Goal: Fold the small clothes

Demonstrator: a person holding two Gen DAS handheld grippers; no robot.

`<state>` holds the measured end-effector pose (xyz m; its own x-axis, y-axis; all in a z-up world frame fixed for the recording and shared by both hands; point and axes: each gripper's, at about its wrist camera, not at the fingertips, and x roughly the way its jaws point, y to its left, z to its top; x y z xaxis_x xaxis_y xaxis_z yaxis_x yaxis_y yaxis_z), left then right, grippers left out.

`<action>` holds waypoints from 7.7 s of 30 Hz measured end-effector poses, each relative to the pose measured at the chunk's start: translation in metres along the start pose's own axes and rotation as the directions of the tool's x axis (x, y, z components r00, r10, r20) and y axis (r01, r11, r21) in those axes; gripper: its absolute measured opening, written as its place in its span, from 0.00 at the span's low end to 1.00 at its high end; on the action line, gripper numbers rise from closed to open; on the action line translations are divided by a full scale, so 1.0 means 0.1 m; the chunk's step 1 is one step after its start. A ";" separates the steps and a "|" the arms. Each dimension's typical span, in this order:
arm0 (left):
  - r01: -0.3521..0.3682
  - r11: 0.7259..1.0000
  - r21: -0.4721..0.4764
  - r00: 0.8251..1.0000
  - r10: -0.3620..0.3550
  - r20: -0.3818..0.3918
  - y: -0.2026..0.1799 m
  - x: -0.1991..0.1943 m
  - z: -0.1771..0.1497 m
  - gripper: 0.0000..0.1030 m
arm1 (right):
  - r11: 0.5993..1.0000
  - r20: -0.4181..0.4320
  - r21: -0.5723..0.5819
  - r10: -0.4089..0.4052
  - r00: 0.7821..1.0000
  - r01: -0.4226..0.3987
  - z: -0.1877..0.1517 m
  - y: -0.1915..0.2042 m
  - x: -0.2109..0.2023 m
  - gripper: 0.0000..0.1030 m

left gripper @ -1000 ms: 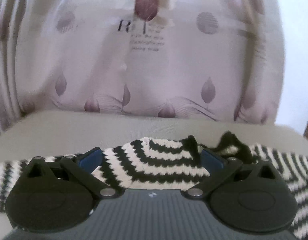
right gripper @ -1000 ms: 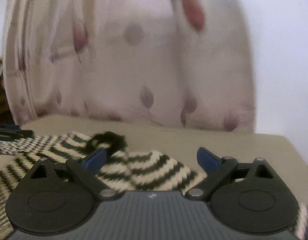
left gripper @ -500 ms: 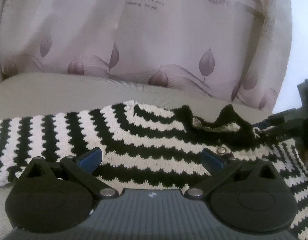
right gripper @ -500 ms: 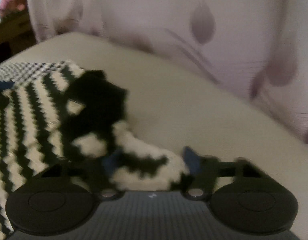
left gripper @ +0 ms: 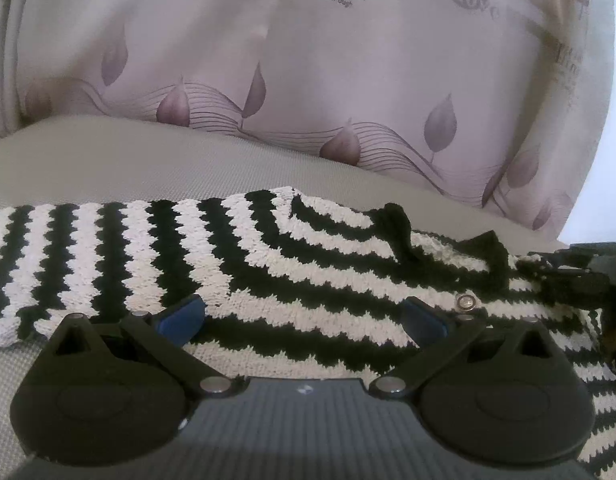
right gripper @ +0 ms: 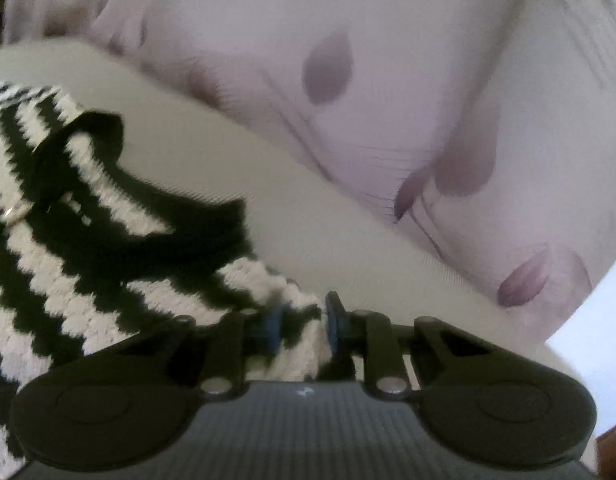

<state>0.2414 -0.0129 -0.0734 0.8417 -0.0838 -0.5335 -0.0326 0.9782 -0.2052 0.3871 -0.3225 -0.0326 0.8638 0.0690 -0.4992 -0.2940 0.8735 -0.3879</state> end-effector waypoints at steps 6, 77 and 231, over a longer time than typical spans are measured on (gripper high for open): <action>0.003 1.000 0.004 1.000 -0.003 -0.001 0.00 0.01 -0.01 1.00 | 0.895 0.148 0.399 0.154 0.977 -0.202 -0.08 -0.59 -0.18 0.78; 0.077 0.938 -0.339 0.992 -0.039 0.117 0.30 -0.66 -0.46 1.00 | 0.326 0.612 0.734 0.062 0.788 -0.596 0.34 -0.05 -1.69 0.19; 0.279 0.940 0.197 0.956 -0.291 0.034 -0.72 -0.62 -0.08 0.99 | 0.721 0.390 0.635 0.010 0.921 -0.277 -0.74 0.37 -2.34 0.89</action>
<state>0.1874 -0.0798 -0.0317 0.8323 -0.3585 -0.4227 0.3107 0.9334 -0.1798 0.1433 -0.3419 0.0121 0.9519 0.2602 -0.1619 -0.1910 0.9170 0.3502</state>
